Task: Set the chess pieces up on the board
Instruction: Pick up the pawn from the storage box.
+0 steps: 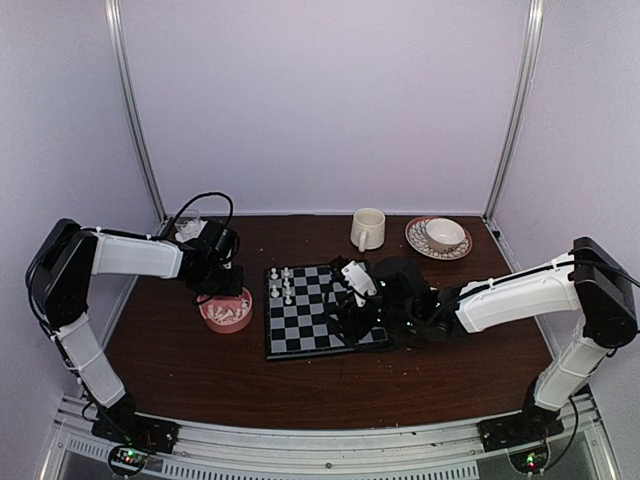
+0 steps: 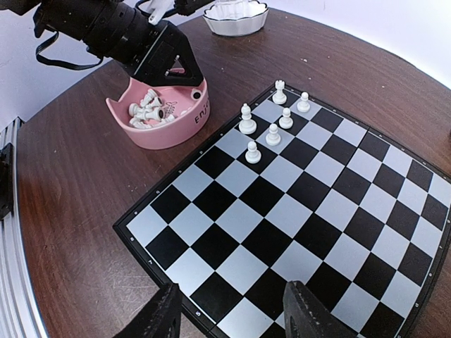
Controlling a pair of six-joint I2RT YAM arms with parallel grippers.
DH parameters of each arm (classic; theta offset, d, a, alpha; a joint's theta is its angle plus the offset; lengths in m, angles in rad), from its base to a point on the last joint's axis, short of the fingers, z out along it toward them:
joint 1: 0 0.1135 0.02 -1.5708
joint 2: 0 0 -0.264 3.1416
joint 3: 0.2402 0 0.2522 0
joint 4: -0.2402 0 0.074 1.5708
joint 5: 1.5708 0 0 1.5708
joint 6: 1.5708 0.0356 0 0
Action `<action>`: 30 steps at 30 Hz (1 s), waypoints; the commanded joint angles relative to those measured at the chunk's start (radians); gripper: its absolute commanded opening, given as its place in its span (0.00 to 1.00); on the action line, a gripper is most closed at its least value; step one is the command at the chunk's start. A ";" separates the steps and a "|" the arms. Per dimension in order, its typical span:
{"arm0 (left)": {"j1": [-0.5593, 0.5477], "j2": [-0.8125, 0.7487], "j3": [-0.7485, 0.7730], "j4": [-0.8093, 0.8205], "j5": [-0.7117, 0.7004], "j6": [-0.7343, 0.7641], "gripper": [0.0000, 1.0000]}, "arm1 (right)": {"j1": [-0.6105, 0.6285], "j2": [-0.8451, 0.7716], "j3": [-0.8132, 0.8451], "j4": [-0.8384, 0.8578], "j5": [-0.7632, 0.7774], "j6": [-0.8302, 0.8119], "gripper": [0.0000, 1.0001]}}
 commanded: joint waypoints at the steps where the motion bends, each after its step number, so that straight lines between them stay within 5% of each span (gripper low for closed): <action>1: 0.007 0.038 0.049 -0.033 -0.007 0.031 0.21 | 0.006 -0.009 0.008 0.003 -0.003 -0.008 0.52; 18: 0.007 0.110 0.131 -0.160 -0.028 0.083 0.20 | 0.006 -0.011 0.008 0.003 -0.002 -0.009 0.52; 30: -0.004 0.107 0.132 -0.148 -0.082 0.144 0.09 | 0.006 -0.009 0.008 0.005 -0.006 -0.007 0.52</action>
